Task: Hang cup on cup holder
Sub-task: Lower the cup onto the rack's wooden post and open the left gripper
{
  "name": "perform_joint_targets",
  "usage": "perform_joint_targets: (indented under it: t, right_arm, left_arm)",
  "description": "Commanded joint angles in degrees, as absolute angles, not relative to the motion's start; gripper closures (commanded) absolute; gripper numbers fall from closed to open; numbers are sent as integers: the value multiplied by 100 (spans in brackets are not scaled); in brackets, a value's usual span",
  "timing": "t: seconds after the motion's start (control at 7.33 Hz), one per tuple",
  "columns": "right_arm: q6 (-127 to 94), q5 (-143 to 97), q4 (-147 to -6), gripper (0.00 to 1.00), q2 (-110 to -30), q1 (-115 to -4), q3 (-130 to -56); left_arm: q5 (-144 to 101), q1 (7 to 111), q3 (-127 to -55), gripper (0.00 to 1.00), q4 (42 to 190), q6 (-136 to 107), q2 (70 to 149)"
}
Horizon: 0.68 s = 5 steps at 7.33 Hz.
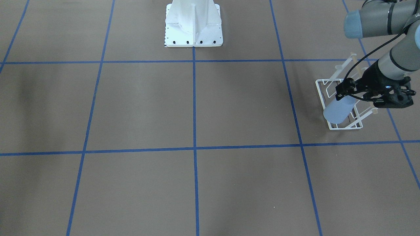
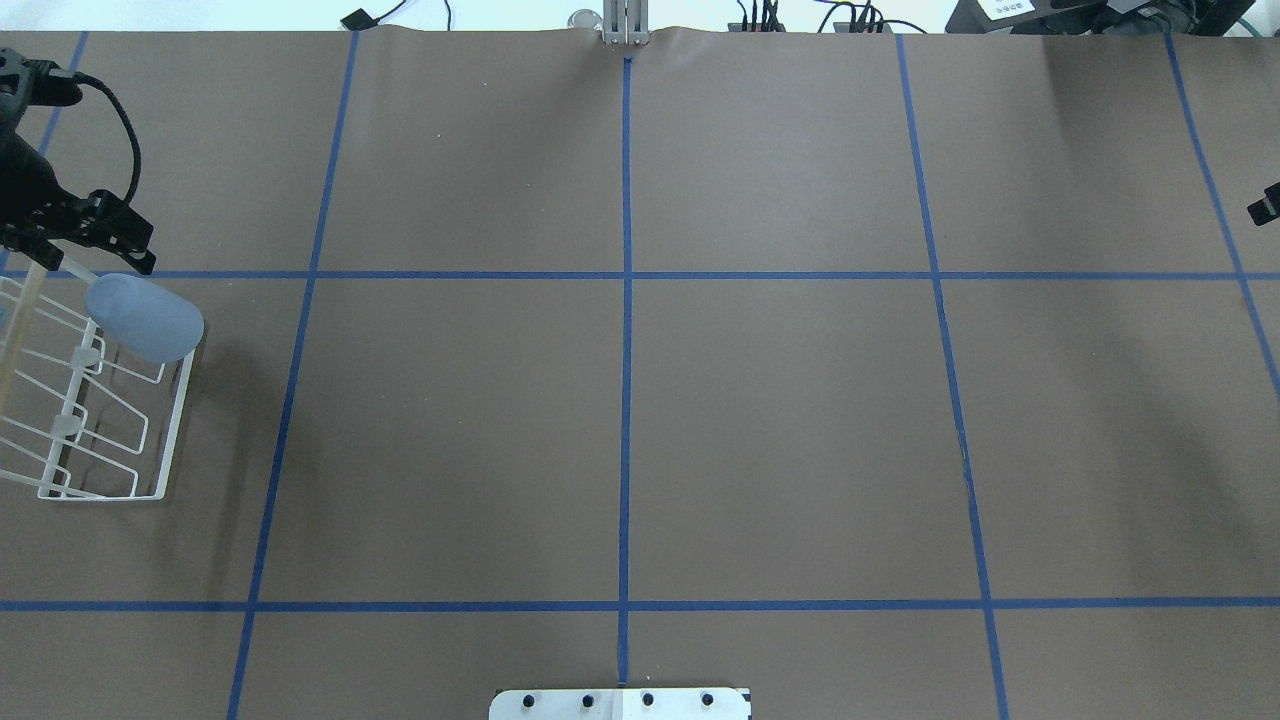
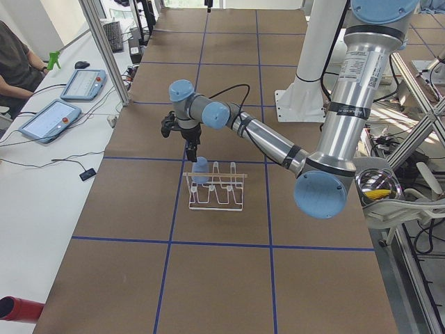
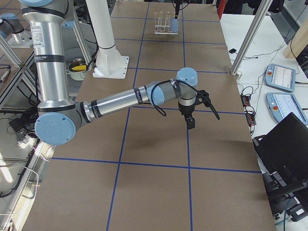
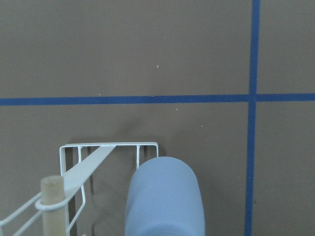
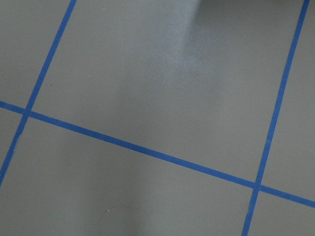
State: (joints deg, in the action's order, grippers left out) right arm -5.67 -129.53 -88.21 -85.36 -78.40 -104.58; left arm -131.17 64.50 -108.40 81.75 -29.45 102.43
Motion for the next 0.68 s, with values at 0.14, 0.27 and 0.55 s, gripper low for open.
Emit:
perform_joint_targets:
  t: [0.14, 0.27, 0.55]
  right_arm:
    - [-606, -12955, -9894, 0, -8306, -7849, -10800]
    - [-615, -12955, -9914, 0, -8367, -7849, -10880]
    - [-598, -12938, -9932, 0, -8585, -7910, -11020]
  left_arm:
    - [-13139, 7352, -11321, 2, 8183, -1281, 9548]
    - [-13148, 7861, -11286, 2, 8191, -335, 9136]
    - [-13166, 8181, -11129, 2, 8252, -79, 8624]
